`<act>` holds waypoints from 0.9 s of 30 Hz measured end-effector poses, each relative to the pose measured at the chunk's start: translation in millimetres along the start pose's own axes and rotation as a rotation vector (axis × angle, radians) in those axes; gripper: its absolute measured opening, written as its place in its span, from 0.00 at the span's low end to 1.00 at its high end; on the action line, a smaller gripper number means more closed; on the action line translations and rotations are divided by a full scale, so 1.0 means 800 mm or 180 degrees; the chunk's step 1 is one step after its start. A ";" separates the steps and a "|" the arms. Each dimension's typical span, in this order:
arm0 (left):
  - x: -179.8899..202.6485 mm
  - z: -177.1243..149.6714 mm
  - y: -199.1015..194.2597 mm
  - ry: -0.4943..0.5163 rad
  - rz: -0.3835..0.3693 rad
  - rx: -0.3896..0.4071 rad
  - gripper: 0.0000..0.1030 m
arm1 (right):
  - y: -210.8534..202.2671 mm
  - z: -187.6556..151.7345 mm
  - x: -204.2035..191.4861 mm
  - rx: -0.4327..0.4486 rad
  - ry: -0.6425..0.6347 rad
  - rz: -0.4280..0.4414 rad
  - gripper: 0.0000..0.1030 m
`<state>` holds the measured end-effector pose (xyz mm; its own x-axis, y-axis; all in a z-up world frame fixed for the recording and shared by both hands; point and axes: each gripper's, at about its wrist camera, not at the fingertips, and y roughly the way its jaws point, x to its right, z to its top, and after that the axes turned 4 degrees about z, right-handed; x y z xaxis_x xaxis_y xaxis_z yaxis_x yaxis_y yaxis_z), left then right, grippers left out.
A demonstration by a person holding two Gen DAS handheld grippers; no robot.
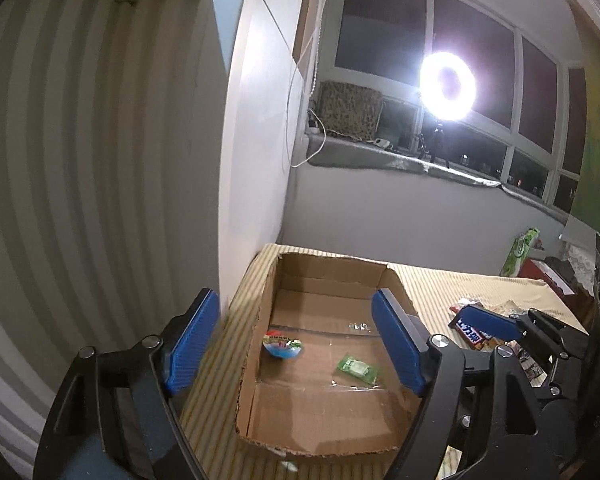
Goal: Organize snacks
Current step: 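Carry both candies to the cardboard box and open both tools to drop them, then move both tools back toward the snack pile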
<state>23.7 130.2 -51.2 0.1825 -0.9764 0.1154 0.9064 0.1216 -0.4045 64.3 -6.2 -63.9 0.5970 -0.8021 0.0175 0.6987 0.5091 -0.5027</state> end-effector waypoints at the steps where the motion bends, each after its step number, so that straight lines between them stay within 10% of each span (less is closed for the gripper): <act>1: 0.001 0.000 0.000 0.0010 -0.0006 -0.0002 0.76 | -0.003 0.000 -0.001 0.0012 0.0003 0.0001 0.67; 16: 0.041 -0.015 -0.009 0.0177 0.0040 -0.0027 0.79 | -0.053 -0.048 0.038 0.0062 0.0289 -0.0027 0.82; 27: 0.166 -0.054 0.004 0.0631 -0.0450 -0.0341 0.80 | -0.155 -0.130 0.188 0.0068 0.0916 -0.0942 0.83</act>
<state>34.4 -6.4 -76.4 -0.0308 -0.9995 0.0019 0.8702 -0.0278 -0.4919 26.4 -222.3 -88.8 0.2367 -0.9678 -0.0855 0.8335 0.2474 -0.4941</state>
